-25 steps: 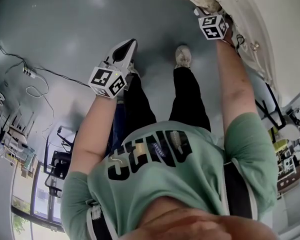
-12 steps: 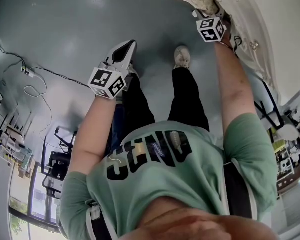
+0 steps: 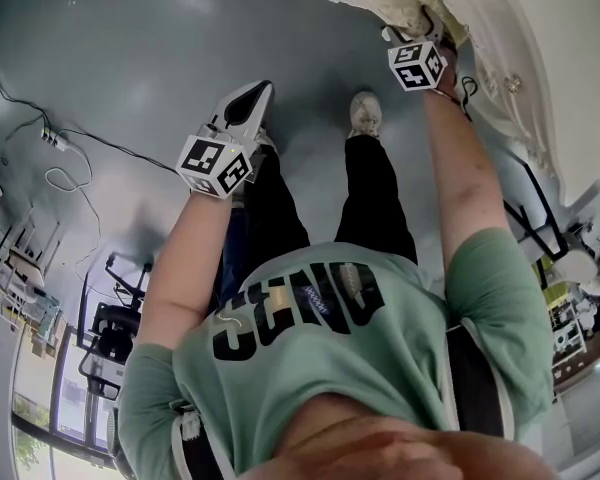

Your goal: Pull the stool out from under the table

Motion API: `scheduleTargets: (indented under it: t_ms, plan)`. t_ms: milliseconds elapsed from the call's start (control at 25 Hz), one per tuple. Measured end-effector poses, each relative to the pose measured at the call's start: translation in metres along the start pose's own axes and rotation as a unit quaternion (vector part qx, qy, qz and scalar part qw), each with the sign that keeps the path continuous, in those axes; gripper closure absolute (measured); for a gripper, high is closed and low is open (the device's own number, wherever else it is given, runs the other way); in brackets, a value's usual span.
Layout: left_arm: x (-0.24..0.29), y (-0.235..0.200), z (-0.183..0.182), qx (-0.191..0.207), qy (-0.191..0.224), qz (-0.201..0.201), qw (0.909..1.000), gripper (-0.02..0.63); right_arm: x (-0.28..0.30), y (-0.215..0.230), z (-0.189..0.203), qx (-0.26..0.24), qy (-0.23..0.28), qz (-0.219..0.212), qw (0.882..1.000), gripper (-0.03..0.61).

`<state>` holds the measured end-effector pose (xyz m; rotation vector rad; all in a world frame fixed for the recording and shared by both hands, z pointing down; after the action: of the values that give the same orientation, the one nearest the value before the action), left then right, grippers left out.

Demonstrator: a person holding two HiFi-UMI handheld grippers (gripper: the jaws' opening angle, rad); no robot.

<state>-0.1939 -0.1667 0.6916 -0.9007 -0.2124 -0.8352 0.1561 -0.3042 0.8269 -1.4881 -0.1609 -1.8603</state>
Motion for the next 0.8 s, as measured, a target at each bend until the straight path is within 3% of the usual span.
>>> scheduleTargets:
  t_ms: [800]
  plan:
    - [-0.049, 0.0, 0.027, 0.003, 0.017, -0.016, 0.9997, 0.606, -0.02, -0.05, 0.0, -0.008, 0.0, -0.007, 1.0, 0.212]
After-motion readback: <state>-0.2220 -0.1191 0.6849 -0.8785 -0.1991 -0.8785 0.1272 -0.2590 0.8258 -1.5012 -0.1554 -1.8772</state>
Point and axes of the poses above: the fingertips, and each gripper's own axes: x forward along the fingers, y to its right, z out of its underside, the point moved 10 cm from there along -x, backward along the fingers, and after that the axes turned 2 degrees about -y, right-handed, at the moved point
